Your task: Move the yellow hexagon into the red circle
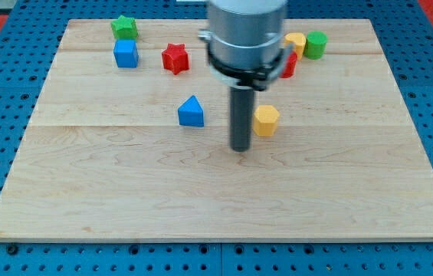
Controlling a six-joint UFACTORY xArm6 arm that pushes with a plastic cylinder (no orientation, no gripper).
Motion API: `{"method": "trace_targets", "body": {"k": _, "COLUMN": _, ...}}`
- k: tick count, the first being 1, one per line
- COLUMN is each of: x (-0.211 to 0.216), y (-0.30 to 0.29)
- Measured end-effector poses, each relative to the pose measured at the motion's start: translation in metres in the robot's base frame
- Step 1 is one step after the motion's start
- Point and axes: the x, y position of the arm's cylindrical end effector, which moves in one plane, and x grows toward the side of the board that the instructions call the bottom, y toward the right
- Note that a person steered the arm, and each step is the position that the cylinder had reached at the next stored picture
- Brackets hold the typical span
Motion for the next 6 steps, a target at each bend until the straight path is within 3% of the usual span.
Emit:
{"method": "trace_targets", "body": {"k": 2, "x": -0.096, "y": 0.033}}
{"method": "trace_targets", "body": {"k": 4, "x": -0.135, "y": 0.035}}
{"method": "trace_targets", "body": {"k": 6, "x": -0.139, "y": 0.003}}
